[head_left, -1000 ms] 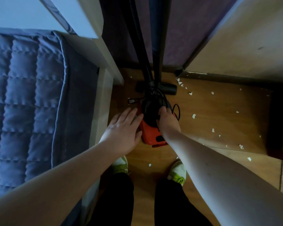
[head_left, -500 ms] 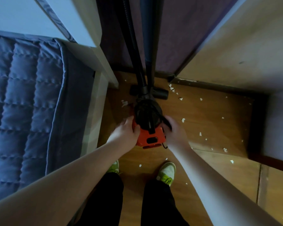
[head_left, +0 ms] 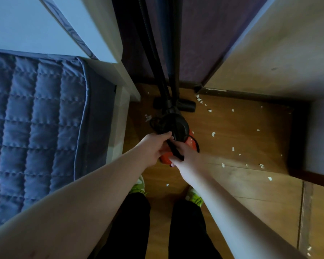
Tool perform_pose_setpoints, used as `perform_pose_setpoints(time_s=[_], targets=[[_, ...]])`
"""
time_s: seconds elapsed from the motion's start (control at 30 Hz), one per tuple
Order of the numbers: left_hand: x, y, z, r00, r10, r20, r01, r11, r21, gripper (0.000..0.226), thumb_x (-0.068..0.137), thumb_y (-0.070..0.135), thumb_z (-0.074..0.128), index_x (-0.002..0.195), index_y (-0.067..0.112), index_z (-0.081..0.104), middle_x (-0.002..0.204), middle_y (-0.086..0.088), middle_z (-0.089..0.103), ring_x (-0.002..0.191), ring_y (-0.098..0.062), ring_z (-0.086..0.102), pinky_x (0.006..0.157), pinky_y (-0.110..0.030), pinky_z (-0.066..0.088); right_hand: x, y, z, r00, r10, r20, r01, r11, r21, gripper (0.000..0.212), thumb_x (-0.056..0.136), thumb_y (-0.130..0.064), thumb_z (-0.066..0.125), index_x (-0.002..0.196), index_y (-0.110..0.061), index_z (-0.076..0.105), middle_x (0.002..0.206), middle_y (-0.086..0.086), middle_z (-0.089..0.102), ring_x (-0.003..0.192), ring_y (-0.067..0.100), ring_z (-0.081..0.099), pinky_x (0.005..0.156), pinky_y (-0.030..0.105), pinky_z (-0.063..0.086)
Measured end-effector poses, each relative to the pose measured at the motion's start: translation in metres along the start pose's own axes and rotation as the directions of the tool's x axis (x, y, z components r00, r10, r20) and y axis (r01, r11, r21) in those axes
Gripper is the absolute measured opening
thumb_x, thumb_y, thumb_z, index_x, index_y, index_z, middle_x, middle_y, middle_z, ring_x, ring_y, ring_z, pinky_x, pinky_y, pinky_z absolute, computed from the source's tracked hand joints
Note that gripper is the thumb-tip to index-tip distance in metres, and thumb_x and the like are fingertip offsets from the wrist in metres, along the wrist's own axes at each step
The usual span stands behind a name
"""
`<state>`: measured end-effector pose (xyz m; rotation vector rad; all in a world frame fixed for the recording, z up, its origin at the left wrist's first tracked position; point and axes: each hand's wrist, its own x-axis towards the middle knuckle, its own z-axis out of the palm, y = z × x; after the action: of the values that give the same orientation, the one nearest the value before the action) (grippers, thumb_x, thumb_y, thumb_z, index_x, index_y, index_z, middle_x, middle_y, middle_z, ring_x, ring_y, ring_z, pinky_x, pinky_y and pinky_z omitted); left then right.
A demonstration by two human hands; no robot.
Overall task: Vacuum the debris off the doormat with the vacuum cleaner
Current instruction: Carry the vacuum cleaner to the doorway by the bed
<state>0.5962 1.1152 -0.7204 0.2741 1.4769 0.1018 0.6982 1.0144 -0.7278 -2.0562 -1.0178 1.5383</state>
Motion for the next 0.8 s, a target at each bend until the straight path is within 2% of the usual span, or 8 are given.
perform_pose_setpoints(time_s=[0.1, 0.2, 0.3, 0.4, 0.5, 0.57, 0.63, 0.8], targets=[[0.005, -0.006, -0.007, 1.000, -0.020, -0.021, 0.018, 0.996, -0.092, 0.027, 0.095, 0.009, 0.062, 0.121, 0.003, 0.060, 0.100, -0.011, 0.069, 0.086, -0.023, 0.070, 0.066, -0.036, 0.059, -0.002, 0.001, 0.007, 0.999, -0.002, 0.033, 0.005, 0.996, -0.085, 0.054, 0.091, -0.031, 0.063, 0.140, -0.041, 0.043, 0.104, -0.017, 0.067, 0.077, 0.002, 0.069, 0.074, 0.026, 0.059], [0.008, -0.010, -0.014, 0.996, -0.053, -0.070, 0.038, 0.981, -0.192, 0.022, 0.097, 0.008, 0.059, 0.118, 0.003, 0.060, 0.086, -0.008, 0.063, 0.073, -0.018, 0.064, 0.068, -0.040, 0.058, -0.003, 0.008, 0.012, 1.000, 0.005, 0.007, -0.001, 0.917, -0.398, 0.038, 0.090, -0.032, 0.059, 0.127, -0.034, 0.051, 0.090, -0.008, 0.069, 0.076, 0.014, 0.067, 0.077, 0.031, 0.057], [0.008, -0.011, -0.020, 0.994, -0.071, -0.086, 0.049, 0.971, -0.235, 0.014, 0.098, 0.008, 0.055, 0.111, 0.006, 0.061, 0.079, -0.006, 0.057, 0.066, -0.016, 0.058, 0.065, -0.038, 0.057, -0.007, 0.024, 0.014, 0.976, -0.198, -0.088, 0.099, 0.769, -0.632, 0.022, 0.082, -0.022, 0.066, 0.103, -0.028, 0.064, 0.081, -0.008, 0.067, 0.085, 0.016, 0.066, 0.098, 0.037, 0.041], [0.005, -0.007, -0.024, 0.990, -0.090, -0.106, 0.057, 0.959, -0.279, 0.013, 0.101, 0.011, 0.050, 0.108, 0.006, 0.060, 0.071, -0.002, 0.050, 0.059, -0.012, 0.047, 0.063, -0.030, 0.051, -0.007, 0.037, 0.016, 0.899, -0.389, -0.200, 0.144, 0.694, -0.706, 0.017, 0.069, -0.016, 0.074, 0.081, -0.026, 0.068, 0.082, -0.010, 0.066, 0.093, 0.019, 0.064, 0.104, 0.048, 0.035], [0.006, -0.003, -0.029, 0.987, -0.093, -0.132, 0.052, 0.957, -0.287, 0.014, 0.103, 0.015, 0.046, 0.104, 0.008, 0.058, 0.066, 0.001, 0.043, 0.052, -0.009, 0.036, 0.055, -0.024, 0.038, -0.006, 0.035, 0.018, 0.892, -0.389, -0.229, 0.124, 0.698, -0.705, 0.018, 0.071, -0.017, 0.077, 0.086, -0.023, 0.069, 0.105, -0.004, 0.064, 0.116, 0.026, 0.056, 0.105, 0.059, 0.034], [0.004, -0.001, -0.033, 0.984, -0.085, -0.158, 0.042, 0.965, -0.259, 0.013, 0.103, 0.017, 0.048, 0.098, 0.009, 0.058, 0.064, 0.002, 0.041, 0.050, -0.007, 0.032, 0.049, -0.021, 0.032, -0.004, 0.029, 0.019, 0.919, -0.304, -0.251, 0.068, 0.749, -0.659, 0.025, 0.072, -0.019, 0.079, 0.095, -0.023, 0.068, 0.127, 0.004, 0.056, 0.127, 0.034, 0.048, 0.103, 0.061, 0.039], [0.002, 0.001, -0.038, 0.981, -0.073, -0.182, 0.028, 0.970, -0.242, 0.013, 0.103, 0.017, 0.050, 0.095, 0.010, 0.057, 0.065, 0.002, 0.039, 0.051, -0.007, 0.029, 0.047, -0.019, 0.027, -0.002, 0.022, 0.023, 0.956, -0.167, -0.241, 0.002, 0.825, -0.565, 0.026, 0.079, -0.023, 0.075, 0.103, -0.025, 0.063, 0.148, 0.010, 0.037, 0.138, 0.038, 0.034, 0.107, 0.059, 0.038], [-0.001, 0.007, -0.054, 0.978, -0.061, -0.198, 0.009, 0.967, -0.256, 0.012, 0.104, 0.010, 0.044, 0.101, 0.010, 0.055, 0.067, 0.001, 0.040, 0.052, -0.008, 0.028, 0.048, -0.020, 0.026, 0.003, 0.005, 0.037, 0.978, -0.082, -0.192, 0.017, 0.948, -0.317, 0.023, 0.090, -0.013, 0.064, 0.111, -0.023, 0.061, 0.157, 0.010, 0.022, 0.147, 0.034, 0.018, 0.112, 0.049, 0.037]])
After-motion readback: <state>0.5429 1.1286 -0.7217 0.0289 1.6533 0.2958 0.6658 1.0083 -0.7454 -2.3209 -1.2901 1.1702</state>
